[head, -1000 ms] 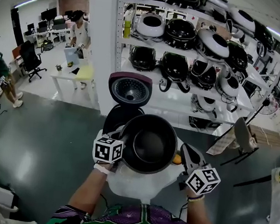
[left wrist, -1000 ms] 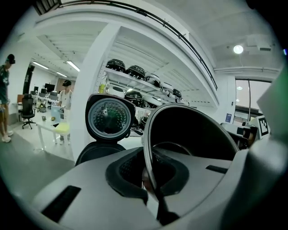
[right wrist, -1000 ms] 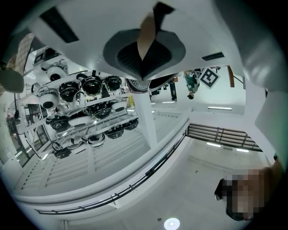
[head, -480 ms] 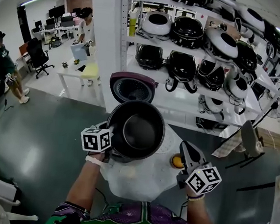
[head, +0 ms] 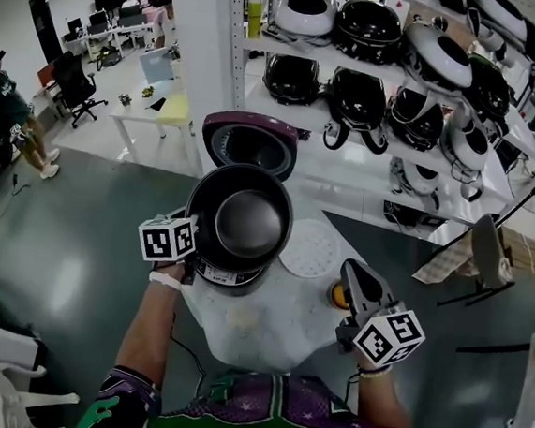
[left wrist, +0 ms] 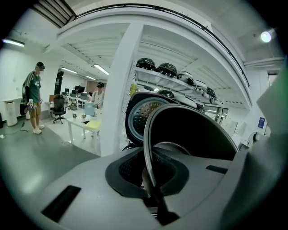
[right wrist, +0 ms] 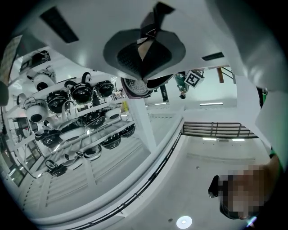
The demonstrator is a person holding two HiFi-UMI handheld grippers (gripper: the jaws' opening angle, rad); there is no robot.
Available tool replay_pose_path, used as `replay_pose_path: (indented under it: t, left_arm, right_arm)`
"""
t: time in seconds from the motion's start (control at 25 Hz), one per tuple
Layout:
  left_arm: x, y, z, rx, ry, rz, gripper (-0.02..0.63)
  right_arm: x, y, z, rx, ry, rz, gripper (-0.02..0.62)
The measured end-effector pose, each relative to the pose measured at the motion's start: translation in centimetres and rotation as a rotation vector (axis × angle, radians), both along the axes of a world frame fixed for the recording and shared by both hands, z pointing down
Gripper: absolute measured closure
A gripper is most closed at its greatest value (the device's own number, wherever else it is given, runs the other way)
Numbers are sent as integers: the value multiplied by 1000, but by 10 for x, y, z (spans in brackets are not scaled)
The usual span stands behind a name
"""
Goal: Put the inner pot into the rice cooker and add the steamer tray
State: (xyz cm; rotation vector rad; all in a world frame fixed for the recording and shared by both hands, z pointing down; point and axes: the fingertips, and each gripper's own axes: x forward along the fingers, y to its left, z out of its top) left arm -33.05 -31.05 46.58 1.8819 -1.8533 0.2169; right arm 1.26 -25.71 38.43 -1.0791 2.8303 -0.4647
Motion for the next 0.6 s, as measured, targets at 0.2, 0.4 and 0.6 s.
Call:
replay_pose_path:
  t: [0.2,0.4,0.6]
  left_arm:
    - [-11,-20,11,-22,7,-31,575]
    - [-24,-33,25,-47,-4,-63,575]
    - [-33,-45,51,-98,7,-94,575]
  right_arm:
    - [5,-17,10,-13,3,-9,589]
    - [7,-29,21,-31,11,-19,589]
    - [10,-39,27,-42,20,-25,589]
